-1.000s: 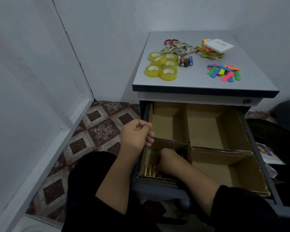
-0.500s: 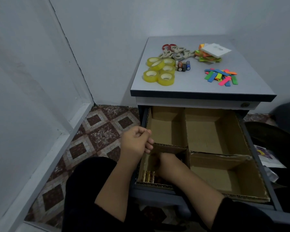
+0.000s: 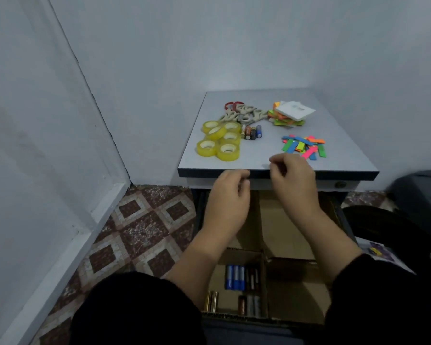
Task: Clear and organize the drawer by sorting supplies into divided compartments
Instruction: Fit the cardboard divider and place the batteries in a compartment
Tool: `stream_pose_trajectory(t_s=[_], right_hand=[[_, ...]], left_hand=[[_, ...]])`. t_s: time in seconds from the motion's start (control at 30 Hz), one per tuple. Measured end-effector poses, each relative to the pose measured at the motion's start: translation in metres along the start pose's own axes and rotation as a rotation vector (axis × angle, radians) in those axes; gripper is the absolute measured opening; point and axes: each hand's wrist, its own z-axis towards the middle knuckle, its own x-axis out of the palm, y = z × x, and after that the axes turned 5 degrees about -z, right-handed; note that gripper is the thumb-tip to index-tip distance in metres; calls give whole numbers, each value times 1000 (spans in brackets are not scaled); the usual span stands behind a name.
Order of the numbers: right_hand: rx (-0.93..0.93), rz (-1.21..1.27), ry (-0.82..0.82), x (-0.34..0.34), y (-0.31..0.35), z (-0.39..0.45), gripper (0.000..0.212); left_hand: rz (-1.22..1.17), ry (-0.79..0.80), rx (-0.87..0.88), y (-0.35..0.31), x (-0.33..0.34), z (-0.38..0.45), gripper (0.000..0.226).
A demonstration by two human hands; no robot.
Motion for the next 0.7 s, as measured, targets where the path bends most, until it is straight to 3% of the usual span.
stream_pose_trajectory(t_s=[0.13,0.33,0.53,0.7], right_hand=[[7,-182,99,7,-6,59,33],[-117,-470,279,22,-1,99,48],[-225,-542,199,41,-3,106,51],[-335,-570,231,42,-6,109,46]], left_hand=[[142,44,71,-21,30,56,35],[99,-58,-160,-24,48,85,33],[-84,-133,-197,-22,46,83,35],[-62,-152,-195,-21,49,84,34]])
